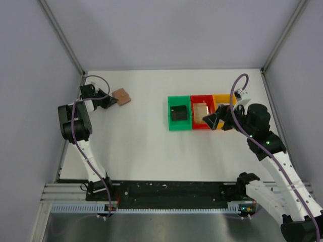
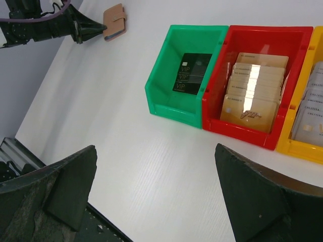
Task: Take the credit cards out of the card holder
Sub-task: Open the card holder at the center of the board.
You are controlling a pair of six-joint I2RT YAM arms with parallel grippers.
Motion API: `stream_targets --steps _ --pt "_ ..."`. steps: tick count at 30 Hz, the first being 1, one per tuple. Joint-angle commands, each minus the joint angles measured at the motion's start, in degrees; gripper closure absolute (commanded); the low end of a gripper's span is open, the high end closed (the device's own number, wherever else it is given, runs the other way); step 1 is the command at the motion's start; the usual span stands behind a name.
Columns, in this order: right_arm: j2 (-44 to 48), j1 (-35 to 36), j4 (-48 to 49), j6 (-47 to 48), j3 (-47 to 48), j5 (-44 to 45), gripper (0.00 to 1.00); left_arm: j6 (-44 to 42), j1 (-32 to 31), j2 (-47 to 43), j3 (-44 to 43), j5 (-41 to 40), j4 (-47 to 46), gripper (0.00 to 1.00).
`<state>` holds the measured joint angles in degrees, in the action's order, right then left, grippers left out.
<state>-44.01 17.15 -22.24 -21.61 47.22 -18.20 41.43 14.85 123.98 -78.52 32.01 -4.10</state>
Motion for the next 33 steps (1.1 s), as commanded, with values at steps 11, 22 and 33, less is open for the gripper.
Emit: stream_targets --steps 11,22,33 --pt "-3.5 9.6 5.5 -1.1 -4.0 -3.3 0.01 -0.3 -13.4 -28.9 34.1 1.1 -2.9 1.00" --pt "-7.1 30.2 4.7 -2.1 -5.8 12.0 0.02 7.5 -37.7 -51.6 59.9 -9.0 -9.7 1.00" --pt "-24.4 44.2 4.1 -8.9 -1.1 27.6 0.25 20.9 -50.4 -62.0 70.3 -19.0 -19.2 1.00"
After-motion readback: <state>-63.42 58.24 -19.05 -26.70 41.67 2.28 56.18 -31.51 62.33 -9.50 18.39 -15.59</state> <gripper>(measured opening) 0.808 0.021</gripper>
